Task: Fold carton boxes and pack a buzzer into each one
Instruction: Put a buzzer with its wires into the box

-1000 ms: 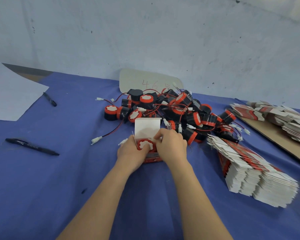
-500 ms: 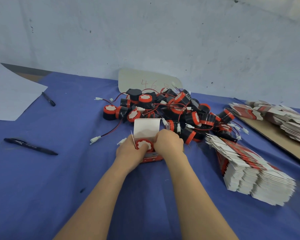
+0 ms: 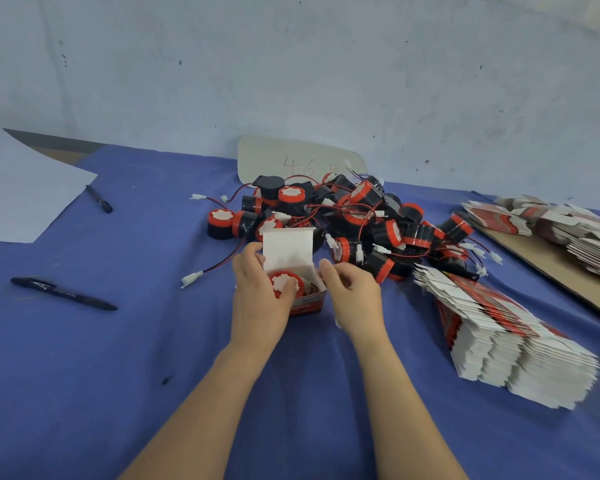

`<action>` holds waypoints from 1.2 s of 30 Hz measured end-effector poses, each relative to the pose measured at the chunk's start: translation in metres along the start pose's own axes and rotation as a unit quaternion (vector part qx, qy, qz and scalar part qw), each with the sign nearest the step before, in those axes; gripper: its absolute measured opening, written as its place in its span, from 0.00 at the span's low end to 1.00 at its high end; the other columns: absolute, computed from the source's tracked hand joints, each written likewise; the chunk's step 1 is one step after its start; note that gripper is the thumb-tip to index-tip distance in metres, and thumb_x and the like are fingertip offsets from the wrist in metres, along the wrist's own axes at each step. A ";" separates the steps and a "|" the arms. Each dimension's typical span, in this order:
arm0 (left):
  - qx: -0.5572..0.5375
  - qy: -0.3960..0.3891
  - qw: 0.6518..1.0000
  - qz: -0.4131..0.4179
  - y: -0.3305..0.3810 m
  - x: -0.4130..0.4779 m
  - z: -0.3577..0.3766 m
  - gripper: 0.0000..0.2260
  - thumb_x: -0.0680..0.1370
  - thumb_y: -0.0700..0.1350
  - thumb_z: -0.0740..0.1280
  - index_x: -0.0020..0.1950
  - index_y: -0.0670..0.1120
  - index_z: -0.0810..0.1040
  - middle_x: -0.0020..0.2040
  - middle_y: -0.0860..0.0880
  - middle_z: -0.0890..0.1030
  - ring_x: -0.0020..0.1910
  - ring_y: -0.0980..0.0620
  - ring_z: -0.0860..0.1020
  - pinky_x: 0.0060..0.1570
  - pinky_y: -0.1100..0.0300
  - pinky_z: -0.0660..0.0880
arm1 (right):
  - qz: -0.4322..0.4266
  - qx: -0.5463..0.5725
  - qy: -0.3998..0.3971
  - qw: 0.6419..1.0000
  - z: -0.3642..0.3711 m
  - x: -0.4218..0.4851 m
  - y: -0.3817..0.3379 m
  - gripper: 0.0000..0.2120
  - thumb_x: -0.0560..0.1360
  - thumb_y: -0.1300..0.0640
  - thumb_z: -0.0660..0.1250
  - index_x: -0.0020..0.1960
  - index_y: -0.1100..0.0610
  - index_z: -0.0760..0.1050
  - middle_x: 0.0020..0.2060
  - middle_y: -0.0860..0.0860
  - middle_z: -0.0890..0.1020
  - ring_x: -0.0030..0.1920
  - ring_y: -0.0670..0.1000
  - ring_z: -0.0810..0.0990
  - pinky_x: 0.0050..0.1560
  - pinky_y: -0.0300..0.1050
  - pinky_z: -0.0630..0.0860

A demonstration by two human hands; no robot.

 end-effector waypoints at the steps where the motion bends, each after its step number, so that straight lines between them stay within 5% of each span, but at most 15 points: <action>1: -0.013 -0.005 1.000 0.012 -0.001 0.000 0.000 0.25 0.75 0.45 0.71 0.68 0.46 0.63 0.60 0.54 0.66 0.54 0.57 0.69 0.48 0.63 0.70 | -0.008 -0.013 -0.020 1.000 0.003 0.000 -0.001 0.12 0.79 0.50 0.63 0.39 0.51 0.78 0.33 0.39 0.78 0.36 0.37 0.76 0.35 0.26 0.68; 5: -0.102 -0.056 0.993 0.013 -0.001 0.001 0.002 0.12 0.83 0.50 0.55 0.63 0.51 0.73 0.55 0.58 0.74 0.51 0.69 0.73 0.47 0.76 0.68 | -0.036 -0.072 -0.045 0.996 0.011 0.003 0.001 0.07 0.78 0.55 0.66 0.44 0.56 0.80 0.47 0.47 0.76 0.45 0.43 0.75 0.41 0.24 0.68; 7: -0.099 -0.059 0.993 0.014 -0.001 0.003 0.002 0.14 0.84 0.46 0.53 0.64 0.51 0.75 0.61 0.57 0.71 0.51 0.76 0.71 0.51 0.80 0.66 | -0.016 -0.074 -0.055 0.996 0.013 0.003 0.005 0.01 0.77 0.57 0.67 0.46 0.53 0.76 0.49 0.47 0.74 0.44 0.43 0.73 0.38 0.25 0.69; 8: -0.075 -0.057 0.995 0.019 -0.002 0.004 0.003 0.14 0.83 0.45 0.56 0.66 0.50 0.74 0.65 0.55 0.67 0.50 0.72 0.73 0.54 0.76 0.68 | -0.001 -0.059 -0.055 0.997 0.014 0.002 0.006 0.02 0.77 0.57 0.66 0.48 0.52 0.74 0.50 0.47 0.74 0.44 0.44 0.73 0.38 0.26 0.69; 11: -0.046 -0.053 0.998 -0.006 -0.007 0.005 0.005 0.24 0.80 0.39 0.63 0.75 0.52 0.62 0.70 0.51 0.58 0.40 0.57 0.74 0.50 0.67 0.73 | 0.030 0.029 -0.062 0.997 0.016 0.001 0.010 0.19 0.77 0.62 0.65 0.65 0.52 0.67 0.63 0.48 0.72 0.58 0.48 0.73 0.52 0.35 0.73; 14: -0.126 -0.070 0.989 -0.038 -0.012 0.008 0.009 0.32 0.78 0.36 0.65 0.76 0.53 0.54 0.65 0.55 0.68 0.39 0.60 0.74 0.41 0.70 0.71 | 0.005 0.088 -0.108 0.990 0.021 0.001 0.007 0.39 0.77 0.67 0.63 0.77 0.45 0.46 0.70 0.44 0.63 0.69 0.45 0.65 0.65 0.44 0.68; 18: -0.156 -0.086 0.983 -0.042 -0.017 0.012 0.008 0.15 0.78 0.35 0.63 0.58 0.54 0.69 0.54 0.55 0.77 0.37 0.65 0.75 0.36 0.71 0.72 | -0.056 0.093 -0.122 0.987 0.015 0.002 0.001 0.32 0.76 0.70 0.62 0.65 0.36 0.62 0.57 0.41 0.74 0.58 0.41 0.74 0.50 0.32 0.73; 22: -0.103 -0.081 0.991 -0.023 -0.018 0.012 0.006 0.14 0.78 0.33 0.61 0.44 0.54 0.71 0.52 0.47 0.75 0.42 0.52 0.74 0.36 0.60 0.73 | -0.023 0.108 -0.154 0.982 0.007 -0.001 0.006 0.13 0.76 0.65 0.63 0.49 0.47 0.73 0.40 0.43 0.77 0.28 0.37 0.75 0.27 0.29 0.68; 28: -0.121 -0.085 0.988 -0.034 -0.016 0.013 0.000 0.18 0.80 0.32 0.54 0.42 0.49 0.77 0.52 0.50 0.76 0.54 0.51 0.75 0.53 0.60 0.74 | 0.010 0.045 -0.205 0.978 0.003 0.000 0.018 0.09 0.76 0.55 0.68 0.55 0.43 0.76 0.67 0.44 0.65 0.48 0.45 0.71 0.34 0.30 0.69; 32: -0.053 -0.151 0.986 0.047 -0.005 0.009 0.002 0.06 0.78 0.47 0.66 0.53 0.51 0.80 0.53 0.56 0.74 0.54 0.61 0.71 0.54 0.74 0.67 | -0.011 0.022 -0.179 0.983 0.003 0.001 0.018 0.17 0.77 0.55 0.67 0.65 0.48 0.72 0.56 0.50 0.78 0.32 0.35 0.74 0.30 0.28 0.68; 36: -0.011 -0.188 0.978 0.086 -0.004 0.007 0.006 0.16 0.77 0.46 0.69 0.65 0.50 0.76 0.60 0.54 0.71 0.56 0.62 0.71 0.52 0.79 0.65 | -0.039 0.006 -0.130 0.991 0.001 0.000 0.013 0.15 0.77 0.54 0.67 0.63 0.50 0.75 0.47 0.45 0.79 0.29 0.31 0.74 0.30 0.25 0.68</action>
Point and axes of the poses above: each hand's wrist, its own x-axis towards the middle knuckle, its own z-axis out of the palm, y = z × x, the point moved 5 cm from there along x, towards the middle knuckle
